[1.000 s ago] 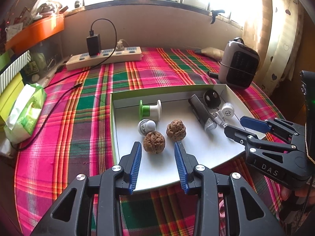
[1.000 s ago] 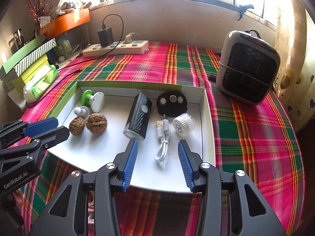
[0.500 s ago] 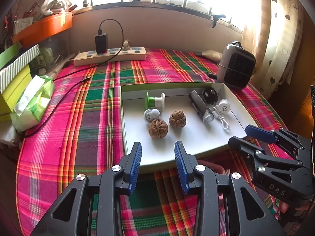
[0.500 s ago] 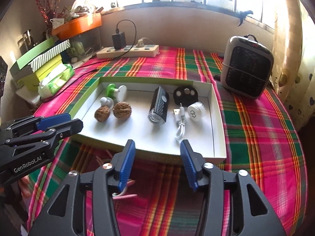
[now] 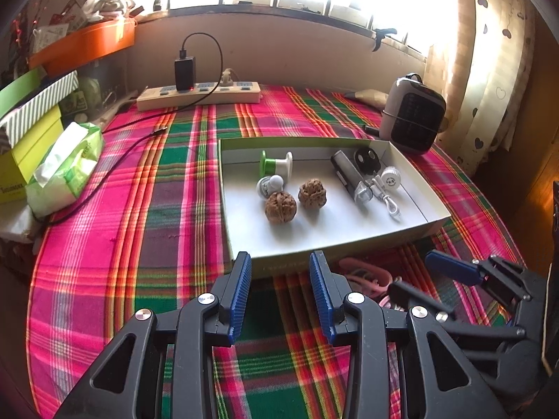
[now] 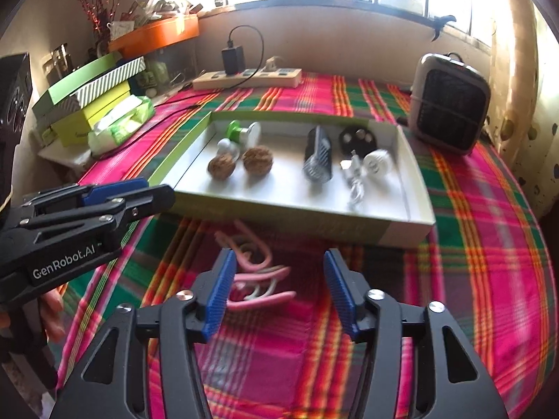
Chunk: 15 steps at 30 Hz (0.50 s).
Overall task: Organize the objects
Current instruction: 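Withdraw both tools from the box toward the pink clips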
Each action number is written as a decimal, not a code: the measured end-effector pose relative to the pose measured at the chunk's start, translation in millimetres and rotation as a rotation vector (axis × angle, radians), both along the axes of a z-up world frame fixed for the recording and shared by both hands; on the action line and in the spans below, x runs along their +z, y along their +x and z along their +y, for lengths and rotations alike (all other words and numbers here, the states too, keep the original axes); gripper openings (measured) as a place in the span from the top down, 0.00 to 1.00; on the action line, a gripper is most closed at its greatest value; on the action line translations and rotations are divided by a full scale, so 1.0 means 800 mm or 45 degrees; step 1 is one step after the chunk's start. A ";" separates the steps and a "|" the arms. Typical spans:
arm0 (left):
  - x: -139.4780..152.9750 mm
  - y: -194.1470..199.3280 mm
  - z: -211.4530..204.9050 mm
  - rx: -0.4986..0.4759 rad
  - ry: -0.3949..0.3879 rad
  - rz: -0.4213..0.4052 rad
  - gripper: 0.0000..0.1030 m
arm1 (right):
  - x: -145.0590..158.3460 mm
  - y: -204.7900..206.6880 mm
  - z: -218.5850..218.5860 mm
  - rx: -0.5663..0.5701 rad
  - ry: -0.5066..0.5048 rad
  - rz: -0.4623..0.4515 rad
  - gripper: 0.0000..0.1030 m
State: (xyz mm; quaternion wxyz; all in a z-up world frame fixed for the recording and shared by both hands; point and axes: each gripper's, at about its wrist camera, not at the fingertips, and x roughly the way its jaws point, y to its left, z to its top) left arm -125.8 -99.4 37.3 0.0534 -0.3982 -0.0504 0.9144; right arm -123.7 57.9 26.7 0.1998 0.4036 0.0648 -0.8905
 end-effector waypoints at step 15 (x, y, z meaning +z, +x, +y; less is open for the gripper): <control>-0.003 0.014 -0.002 -0.007 0.015 -0.005 0.68 | -0.021 0.011 -0.014 -0.062 0.117 0.009 0.38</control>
